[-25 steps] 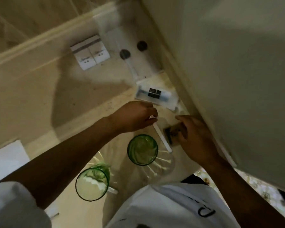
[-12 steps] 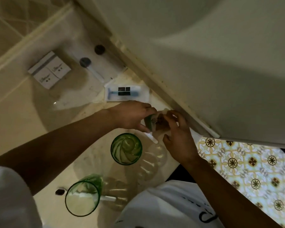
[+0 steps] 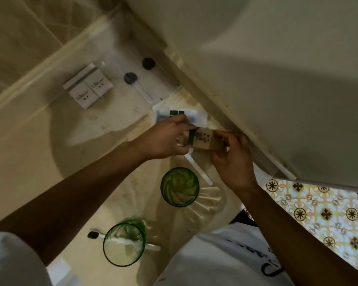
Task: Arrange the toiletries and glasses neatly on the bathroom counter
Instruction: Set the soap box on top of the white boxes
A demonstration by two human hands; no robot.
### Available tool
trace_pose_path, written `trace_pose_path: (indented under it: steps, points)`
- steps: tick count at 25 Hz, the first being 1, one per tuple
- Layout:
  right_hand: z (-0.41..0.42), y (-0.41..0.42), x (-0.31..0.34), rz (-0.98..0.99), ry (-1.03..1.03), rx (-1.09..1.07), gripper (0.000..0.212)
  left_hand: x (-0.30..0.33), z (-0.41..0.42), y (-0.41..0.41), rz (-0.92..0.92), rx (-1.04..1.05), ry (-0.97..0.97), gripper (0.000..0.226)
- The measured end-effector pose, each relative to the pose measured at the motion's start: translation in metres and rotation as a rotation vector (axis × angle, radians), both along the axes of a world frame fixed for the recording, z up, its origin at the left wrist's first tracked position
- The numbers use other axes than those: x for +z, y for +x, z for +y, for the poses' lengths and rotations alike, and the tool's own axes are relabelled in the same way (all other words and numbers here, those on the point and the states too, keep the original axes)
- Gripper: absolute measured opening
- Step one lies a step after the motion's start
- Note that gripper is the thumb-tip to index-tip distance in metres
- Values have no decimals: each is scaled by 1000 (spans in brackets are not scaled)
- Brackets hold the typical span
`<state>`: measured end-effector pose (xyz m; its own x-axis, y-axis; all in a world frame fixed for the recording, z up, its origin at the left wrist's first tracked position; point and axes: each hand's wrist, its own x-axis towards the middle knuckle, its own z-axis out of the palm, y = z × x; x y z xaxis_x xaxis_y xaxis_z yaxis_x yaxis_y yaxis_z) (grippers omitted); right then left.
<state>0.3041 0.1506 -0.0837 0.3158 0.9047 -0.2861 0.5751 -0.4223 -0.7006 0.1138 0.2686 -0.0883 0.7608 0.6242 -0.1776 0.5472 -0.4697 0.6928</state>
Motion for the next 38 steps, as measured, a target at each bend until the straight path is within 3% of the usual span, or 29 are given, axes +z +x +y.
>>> trace_pose_path:
  steps: [3,7,10,13,18,24,28,31,38]
  points:
    - [33,-27,8,78,40,14,47,13,6,-28,-65,263,-50,52]
    - [81,-71,10,329,61,-63,50,19,-3,-60,-262,855,-223,43]
    - [118,-110,6,459,47,-53,40,16,-4,-92,-321,1155,-197,37]
    - [155,-141,0,472,70,51,39,13,3,-117,-269,1318,-119,38]
    - [209,-178,-9,431,69,213,36,-7,30,-148,-292,1483,-39,41]
    - [244,-207,-27,412,222,338,24,-22,54,-161,-303,1621,-32,35]
    - [255,-213,-39,317,257,352,19,-27,66,-169,-171,1602,6,37]
    - [262,-217,-41,270,168,334,15,-29,72,-173,-87,1588,34,37]
    - [271,-220,-42,188,120,394,22,-33,77,-174,-85,1549,100,40]
